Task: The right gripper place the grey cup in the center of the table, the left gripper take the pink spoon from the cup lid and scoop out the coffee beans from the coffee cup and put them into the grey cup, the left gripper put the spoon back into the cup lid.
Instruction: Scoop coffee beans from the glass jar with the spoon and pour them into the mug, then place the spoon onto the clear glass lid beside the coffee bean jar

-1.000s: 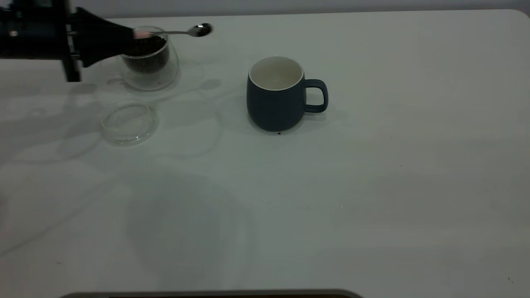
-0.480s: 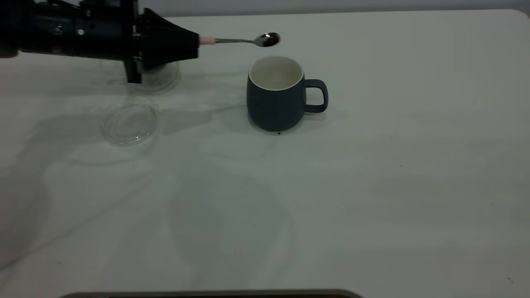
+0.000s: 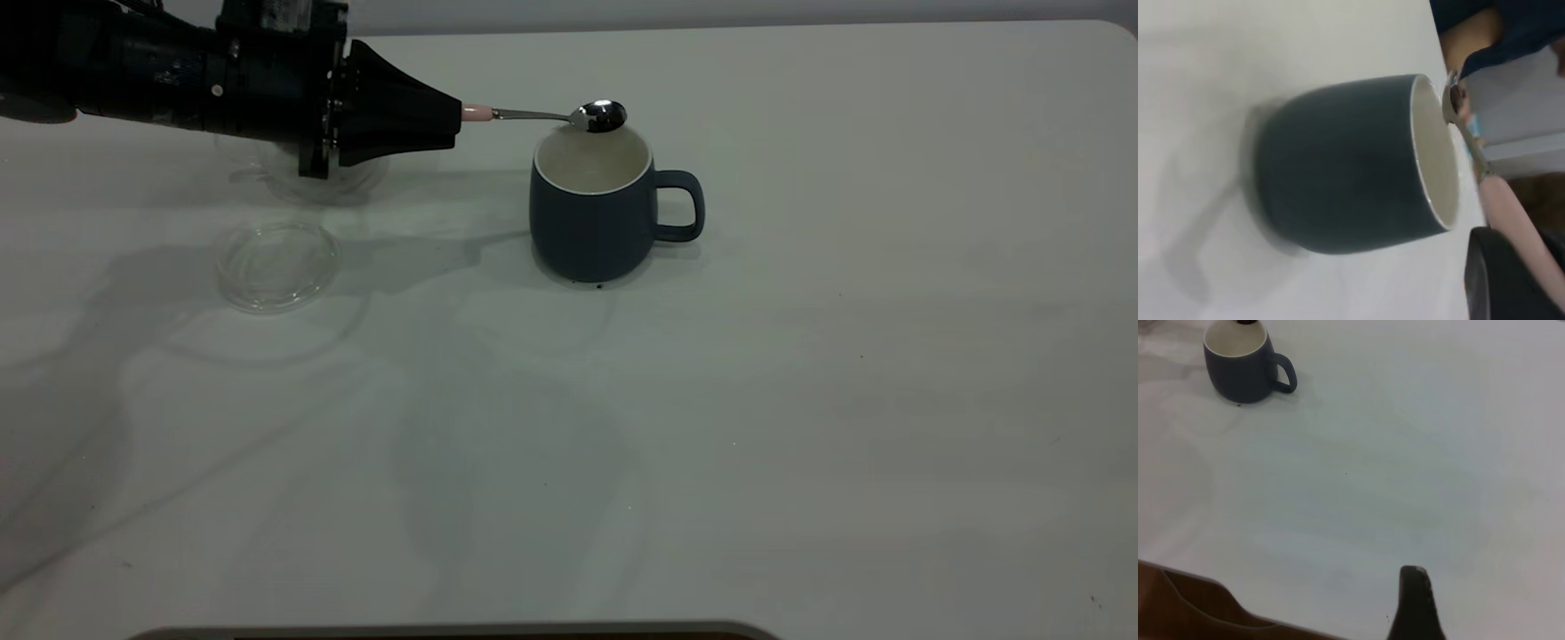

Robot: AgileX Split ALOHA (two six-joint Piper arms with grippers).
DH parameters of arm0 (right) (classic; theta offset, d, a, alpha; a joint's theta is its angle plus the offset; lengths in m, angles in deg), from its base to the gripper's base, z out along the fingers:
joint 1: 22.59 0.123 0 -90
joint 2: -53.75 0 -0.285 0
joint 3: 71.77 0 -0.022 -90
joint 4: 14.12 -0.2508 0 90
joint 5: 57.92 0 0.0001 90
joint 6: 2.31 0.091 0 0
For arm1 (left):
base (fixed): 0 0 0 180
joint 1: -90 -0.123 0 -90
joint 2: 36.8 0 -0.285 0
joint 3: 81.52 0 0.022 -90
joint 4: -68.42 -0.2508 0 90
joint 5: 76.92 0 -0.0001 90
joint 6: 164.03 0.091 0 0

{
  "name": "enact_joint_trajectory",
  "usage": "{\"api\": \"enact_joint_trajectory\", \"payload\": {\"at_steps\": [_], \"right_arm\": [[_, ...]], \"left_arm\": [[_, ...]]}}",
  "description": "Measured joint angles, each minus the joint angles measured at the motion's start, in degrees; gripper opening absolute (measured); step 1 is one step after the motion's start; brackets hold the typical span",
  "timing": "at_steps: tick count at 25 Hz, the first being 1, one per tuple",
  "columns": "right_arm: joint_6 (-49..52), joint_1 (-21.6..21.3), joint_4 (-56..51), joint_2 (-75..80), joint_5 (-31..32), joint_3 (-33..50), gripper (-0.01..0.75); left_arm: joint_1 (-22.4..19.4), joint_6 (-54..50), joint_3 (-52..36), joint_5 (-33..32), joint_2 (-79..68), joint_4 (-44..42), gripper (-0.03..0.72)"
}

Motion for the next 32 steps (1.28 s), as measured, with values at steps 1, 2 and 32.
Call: {"api": "enact_joint_trajectory", "payload": {"at_steps": [1, 2, 32], "right_arm": [[0.0, 0.0, 0.0, 0.0, 0.0, 0.0, 0.591], [0.0, 0.0, 0.0, 0.0, 0.0, 0.0, 0.591], [0.0, 0.0, 0.0, 0.0, 0.0, 0.0, 0.591]], "left_arm": [[0.0, 2.5, 0.0, 0.2, 0.0, 0.0, 0.125], [0.0, 5.2, 0.0, 0.4, 0.0, 0.0, 0.125], [-4.7, 0.7, -5.4, -6.6, 14.0, -11.9, 0.125]]}}
